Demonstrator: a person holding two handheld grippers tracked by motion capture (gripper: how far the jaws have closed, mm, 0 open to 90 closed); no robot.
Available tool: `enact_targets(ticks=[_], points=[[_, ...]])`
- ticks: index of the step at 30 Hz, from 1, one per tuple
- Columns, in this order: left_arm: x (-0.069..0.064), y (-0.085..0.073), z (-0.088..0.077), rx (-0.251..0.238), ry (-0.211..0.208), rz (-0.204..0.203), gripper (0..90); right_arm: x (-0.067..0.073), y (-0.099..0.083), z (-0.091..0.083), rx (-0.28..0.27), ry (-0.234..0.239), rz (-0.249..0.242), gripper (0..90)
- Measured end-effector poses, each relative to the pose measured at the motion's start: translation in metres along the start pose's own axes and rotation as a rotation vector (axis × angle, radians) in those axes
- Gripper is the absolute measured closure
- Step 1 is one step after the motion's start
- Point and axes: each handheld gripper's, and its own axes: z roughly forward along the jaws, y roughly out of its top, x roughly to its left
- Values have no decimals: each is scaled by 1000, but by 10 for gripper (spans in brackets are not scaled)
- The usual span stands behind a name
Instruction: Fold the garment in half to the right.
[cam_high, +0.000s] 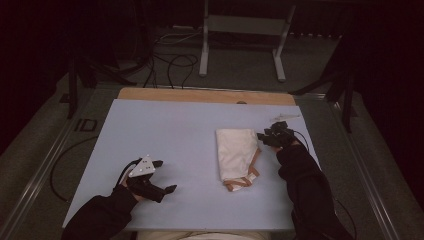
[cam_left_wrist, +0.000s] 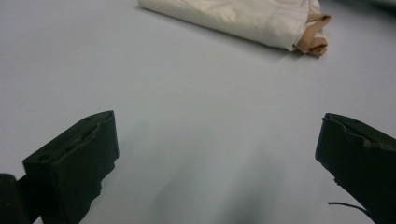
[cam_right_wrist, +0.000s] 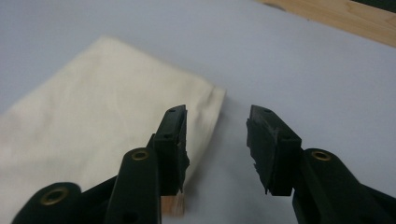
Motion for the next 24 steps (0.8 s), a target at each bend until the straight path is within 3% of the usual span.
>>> enact_targets(ticks=[5, 7, 13, 16, 19, 21, 24], points=[[-1, 0, 1, -12, -6, 4, 2, -9, 13, 18, -14, 42, 57, 561], [-2, -1, 1, -15, -10, 3, 2, -13, 16, 27, -22, 79, 93, 552], [-2, -2, 2, -16, -13, 8, 2, -17, 20, 47, 12, 91, 134, 573], [-2, -1, 2, -17, -14, 8, 2, -18, 19, 57, 56, 108, 139, 579], [-2, -2, 2, -17, -19, 7, 2, -17, 16, 63, 88, 108, 123, 694], [-3, -2, 3, -17, -24, 7, 2, -15, 16, 64, 98, 88, 98, 839], [-3, -2, 4, -14, -27, 6, 2, -13, 17, 62, 83, 60, 75, 874]])
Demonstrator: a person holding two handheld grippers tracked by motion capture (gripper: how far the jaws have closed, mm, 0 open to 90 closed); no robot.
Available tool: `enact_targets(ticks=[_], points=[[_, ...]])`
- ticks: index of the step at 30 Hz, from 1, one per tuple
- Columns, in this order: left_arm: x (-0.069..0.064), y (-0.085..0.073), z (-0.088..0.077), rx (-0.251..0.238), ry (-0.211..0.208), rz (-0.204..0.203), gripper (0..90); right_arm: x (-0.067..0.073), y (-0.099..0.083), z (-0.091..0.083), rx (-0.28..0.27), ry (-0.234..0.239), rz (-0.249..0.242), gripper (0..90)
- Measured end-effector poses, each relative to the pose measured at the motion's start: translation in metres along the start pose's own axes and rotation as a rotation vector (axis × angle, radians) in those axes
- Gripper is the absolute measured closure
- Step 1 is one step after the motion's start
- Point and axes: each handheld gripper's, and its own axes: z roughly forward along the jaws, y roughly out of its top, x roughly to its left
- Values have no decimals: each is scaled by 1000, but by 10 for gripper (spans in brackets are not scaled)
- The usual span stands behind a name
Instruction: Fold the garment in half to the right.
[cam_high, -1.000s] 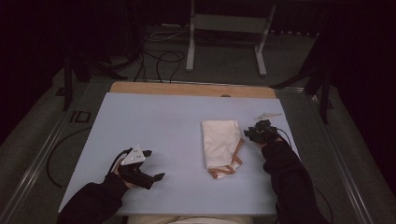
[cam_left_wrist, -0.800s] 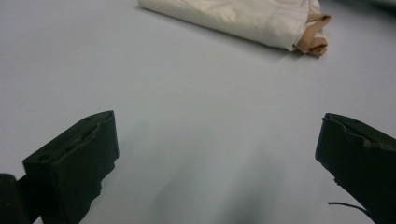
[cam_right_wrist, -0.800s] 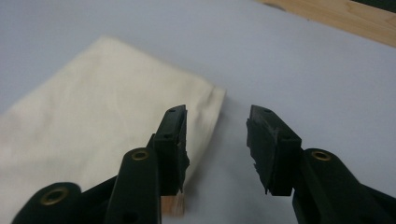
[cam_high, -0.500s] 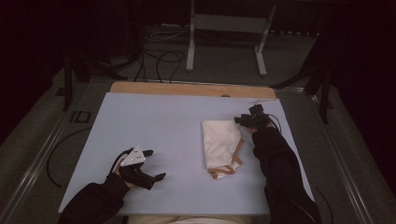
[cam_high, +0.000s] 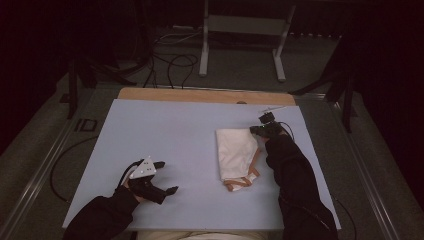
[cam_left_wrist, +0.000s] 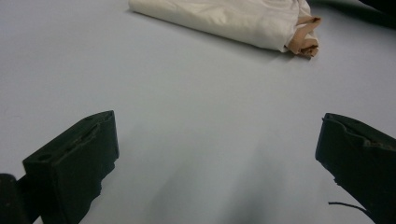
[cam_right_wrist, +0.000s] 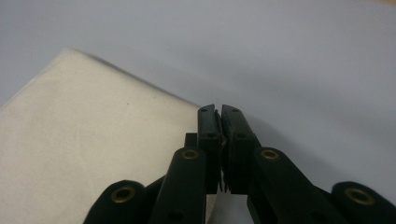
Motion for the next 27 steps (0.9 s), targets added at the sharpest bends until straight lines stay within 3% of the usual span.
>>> enact_targets(ticks=[5, 15, 21, 27], points=[[-1, 1, 0, 0, 3, 5, 2, 5, 4, -5, -28, -53, -44, 876], [-2, 1, -2, -8, 7, 11, 2, 3, 0, 5, -10, -85, -39, 864], [-2, 1, -2, -8, 11, 13, 2, 1, -6, 11, 0, -100, -38, 784], [-1, 1, -3, -8, 15, 11, 2, 1, -4, 9, 11, -101, -37, 623]])
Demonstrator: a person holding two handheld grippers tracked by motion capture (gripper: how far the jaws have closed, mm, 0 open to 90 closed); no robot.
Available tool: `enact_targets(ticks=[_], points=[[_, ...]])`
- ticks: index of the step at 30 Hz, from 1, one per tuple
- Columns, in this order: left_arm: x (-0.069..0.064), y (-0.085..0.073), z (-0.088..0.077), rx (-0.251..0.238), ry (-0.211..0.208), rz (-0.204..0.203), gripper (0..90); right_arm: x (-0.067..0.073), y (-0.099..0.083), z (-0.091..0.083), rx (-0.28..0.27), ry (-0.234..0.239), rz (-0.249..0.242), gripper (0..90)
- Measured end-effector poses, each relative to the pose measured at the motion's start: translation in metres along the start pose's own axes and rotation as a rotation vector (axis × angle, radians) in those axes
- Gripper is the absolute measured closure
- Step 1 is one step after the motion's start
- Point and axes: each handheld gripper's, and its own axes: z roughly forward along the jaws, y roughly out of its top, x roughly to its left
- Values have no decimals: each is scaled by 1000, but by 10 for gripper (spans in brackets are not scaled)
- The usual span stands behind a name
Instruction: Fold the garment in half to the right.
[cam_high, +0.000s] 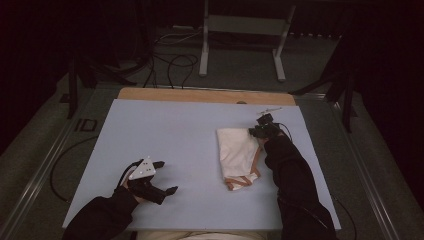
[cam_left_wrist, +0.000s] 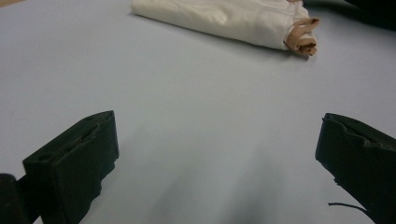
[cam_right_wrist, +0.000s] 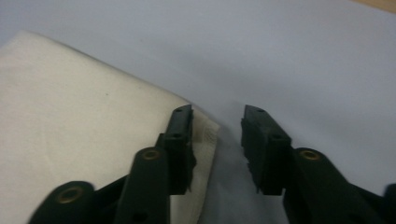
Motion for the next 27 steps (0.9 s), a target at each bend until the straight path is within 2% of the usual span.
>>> enact_targets(ticks=[6, 9, 11, 14, 16, 19, 27], points=[[0, 0, -1, 1, 2, 2, 2, 1, 6, -11, -26, 18, 4, 445], [0, 1, -1, 1, 2, 5, 2, 3, 10, -17, -35, 42, 10, 346], [0, 1, -1, 1, 2, 5, 2, 5, 10, -19, -34, 57, 9, 321], [0, 1, -1, 3, 1, 5, 2, 10, 12, -25, -53, 106, 4, 173], [0, 1, -1, 9, 1, 4, 2, 12, 13, -28, -63, 135, 0, 133], [1, 0, -1, 13, -3, 1, 2, 18, 16, -31, -71, 165, -7, 135], [0, 0, -3, 34, -17, 3, 1, 41, 23, -36, -70, 248, -65, 115]])
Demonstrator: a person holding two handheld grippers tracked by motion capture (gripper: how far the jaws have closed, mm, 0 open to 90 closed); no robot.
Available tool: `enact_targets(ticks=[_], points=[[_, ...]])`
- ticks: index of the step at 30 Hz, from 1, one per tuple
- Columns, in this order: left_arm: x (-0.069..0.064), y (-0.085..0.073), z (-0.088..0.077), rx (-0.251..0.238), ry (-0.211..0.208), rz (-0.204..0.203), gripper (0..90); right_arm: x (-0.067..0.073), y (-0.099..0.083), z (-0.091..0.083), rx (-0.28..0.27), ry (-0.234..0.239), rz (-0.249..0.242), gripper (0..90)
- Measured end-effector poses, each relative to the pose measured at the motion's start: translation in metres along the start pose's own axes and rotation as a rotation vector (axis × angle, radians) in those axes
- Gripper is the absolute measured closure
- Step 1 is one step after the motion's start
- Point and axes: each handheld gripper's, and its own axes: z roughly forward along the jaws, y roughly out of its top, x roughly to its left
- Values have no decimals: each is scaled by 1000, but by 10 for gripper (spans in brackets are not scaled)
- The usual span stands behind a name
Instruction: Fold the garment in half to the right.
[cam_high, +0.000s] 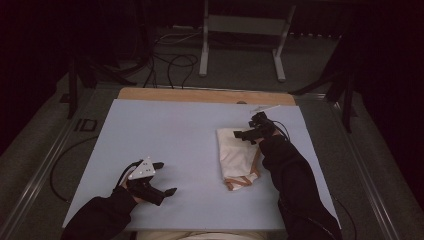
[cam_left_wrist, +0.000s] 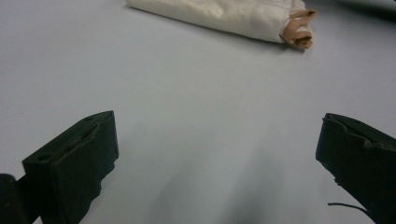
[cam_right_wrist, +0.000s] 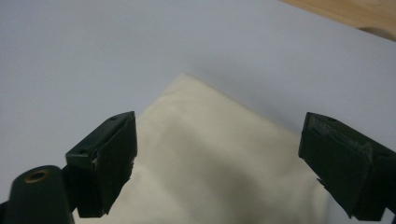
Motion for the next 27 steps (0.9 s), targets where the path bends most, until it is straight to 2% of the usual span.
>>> enact_targets(ticks=[7, 14, 19, 27], points=[[0, -1, -3, 6, -1, 8, 0, 13, -1, -4, -6, 40, -25, 104], [-1, 0, -6, 14, -10, 9, 0, 23, -8, -15, -19, 53, -44, 98], [-1, 1, -8, 9, -8, 16, 0, 28, -17, -28, -59, 60, -66, 94], [-1, 0, -9, 21, -13, 27, 0, 33, -36, -44, -88, 63, -73, 94]])
